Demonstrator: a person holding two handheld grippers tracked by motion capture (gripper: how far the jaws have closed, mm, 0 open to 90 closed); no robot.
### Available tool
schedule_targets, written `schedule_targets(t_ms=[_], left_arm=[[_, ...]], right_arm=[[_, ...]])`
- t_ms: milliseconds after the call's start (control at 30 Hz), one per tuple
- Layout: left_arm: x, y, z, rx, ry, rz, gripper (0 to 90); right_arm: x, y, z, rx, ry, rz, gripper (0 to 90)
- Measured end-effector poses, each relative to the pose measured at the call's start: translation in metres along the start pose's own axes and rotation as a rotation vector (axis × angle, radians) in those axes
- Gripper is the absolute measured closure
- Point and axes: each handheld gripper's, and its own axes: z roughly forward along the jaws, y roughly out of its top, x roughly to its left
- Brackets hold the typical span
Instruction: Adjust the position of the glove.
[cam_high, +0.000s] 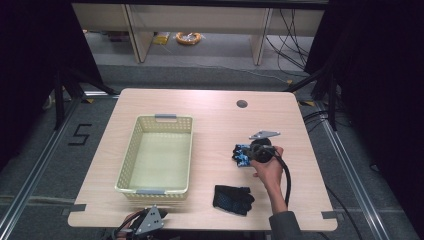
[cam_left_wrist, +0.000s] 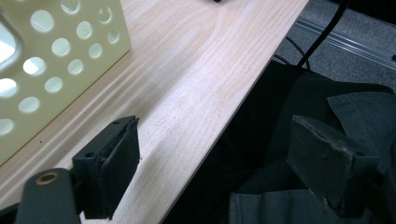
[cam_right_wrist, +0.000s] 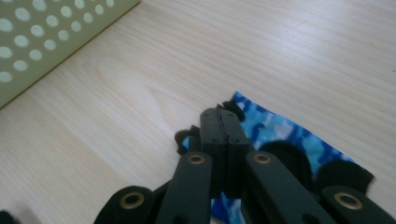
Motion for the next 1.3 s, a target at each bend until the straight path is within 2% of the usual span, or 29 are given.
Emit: schedule_targets(t_ms=[33, 67, 100, 133, 167, 200, 267, 300, 333, 367, 400, 433, 500, 533, 600, 667, 733, 767, 833, 867, 933, 1000, 1033, 1100, 1133, 1167, 1200, 1233, 1300], left_arm=[[0.000, 0.000, 0.000, -0.005, 0.002, -0.003, 16.5], [-0.001, 0.000, 0.000, -0.011, 0.000, -0.010, 16.5], [-0.001, 0.000, 0.000, -0.009, 0.002, -0.009, 16.5], [0.000, 0.000, 0.000, -0.001, 0.004, 0.002, 16.5], [0.000, 0.000, 0.000, -0.004, 0.003, -0.001, 16.5], [0.000, 0.000, 0.000, -0.005, 0.003, -0.001, 16.5], [0.000, 0.000, -0.001, -0.004, 0.004, 0.000, 16.5], [0.000, 0.000, 0.000, -0.003, 0.003, 0.000, 16.5], [0.000, 0.000, 0.000, -0.006, 0.002, -0.003, 16.5], [-0.001, 0.000, 0.000, -0.011, -0.002, -0.010, 16.5], [-0.001, 0.000, 0.000, -0.008, -0.001, -0.007, 16.5], [-0.001, 0.000, 0.000, -0.009, -0.001, -0.008, 16.5], [-0.001, 0.000, 0.000, -0.008, 0.000, -0.008, 16.5], [-0.001, 0.000, 0.000, -0.009, 0.000, -0.009, 16.5], [-0.001, 0.000, 0.000, -0.009, -0.001, -0.008, 16.5], [-0.001, 0.000, 0.000, -0.009, -0.002, -0.007, 16.5], [0.000, 0.000, 0.000, -0.003, 0.001, 0.000, 16.4], [0.000, 0.000, 0.000, -0.003, 0.000, -0.001, 16.5], [0.000, 0.000, 0.000, -0.003, 0.001, -0.001, 16.5], [0.000, 0.000, 0.000, -0.003, 0.001, 0.000, 16.5], [0.000, 0.000, 0.000, -0.003, 0.000, 0.000, 16.4], [0.000, 0.000, 0.000, -0.005, 0.001, -0.003, 16.5], [-0.001, 0.000, 0.000, -0.010, -0.003, -0.009, 16.4], [-0.001, 0.000, 0.000, -0.010, -0.001, -0.008, 16.4], [-0.001, 0.000, 0.000, -0.010, -0.001, -0.008, 16.5], [0.000, 0.000, 0.000, -0.002, 0.002, 0.000, 16.4], [0.000, 0.000, 0.000, -0.004, 0.003, -0.002, 16.4], [0.000, 0.000, 0.000, -0.001, 0.004, -0.001, 16.4], [-0.001, 0.000, 0.000, -0.008, 0.001, -0.009, 16.5]], right_arm=[[0.002, 0.002, 0.005, 0.012, 0.007, -0.001, 90.0], [0.004, 0.003, 0.010, 0.008, 0.006, 0.020, 90.0], [0.004, 0.005, 0.014, 0.032, -0.001, 0.001, 90.0], [0.006, 0.006, 0.019, 0.017, -0.010, 0.003, 90.0], [0.005, 0.008, 0.021, 0.044, -0.006, -0.019, 90.0], [0.007, 0.008, 0.022, 0.053, -0.007, 0.002, 90.0], [0.004, 0.009, 0.027, 0.030, -0.011, -0.035, 90.0], [0.007, 0.010, 0.026, 0.058, 0.000, 0.014, 90.0], [0.007, 0.009, 0.031, 0.014, -0.014, -0.002, 90.0], [0.009, 0.010, 0.029, 0.053, 0.000, 0.020, 90.0], [0.008, 0.010, 0.031, 0.065, -0.005, 0.001, 90.0], [0.010, 0.010, 0.033, 0.058, 0.002, 0.022, 90.0], [0.011, 0.010, 0.036, 0.073, 0.002, 0.027, 90.0], [0.011, 0.010, 0.037, 0.090, 0.001, 0.013, 90.0], [0.012, 0.010, 0.041, 0.101, -0.003, 0.021, 90.0], [0.010, 0.008, 0.044, 0.107, -0.004, 0.009, 90.0], [0.011, 0.007, 0.046, 0.109, -0.001, 0.024, 90.0], [0.010, 0.006, 0.046, 0.125, 0.005, 0.018, 90.0], [0.011, 0.003, 0.047, 0.109, 0.009, 0.030, 90.0], [0.010, 0.002, 0.045, 0.123, 0.010, 0.007, 90.0], [0.011, 0.000, 0.041, 0.134, 0.022, 0.022, 90.0], [0.009, -0.003, 0.038, 0.135, 0.023, -0.016, 90.0], [0.010, -0.004, 0.036, 0.139, 0.027, -0.011, 90.0], [0.009, -0.007, 0.033, 0.144, 0.037, -0.045, 90.0], [0.010, -0.009, 0.029, 0.156, 0.046, -0.039, 90.0], [0.010, -0.012, 0.028, 0.145, 0.049, -0.047, 90.0], [0.008, -0.014, 0.025, 0.153, 0.063, -0.077, 90.0], [0.010, -0.016, 0.021, 0.177, 0.062, -0.068, 90.0], [0.010, -0.022, 0.016, 0.155, 0.063, -0.085, 90.0]])
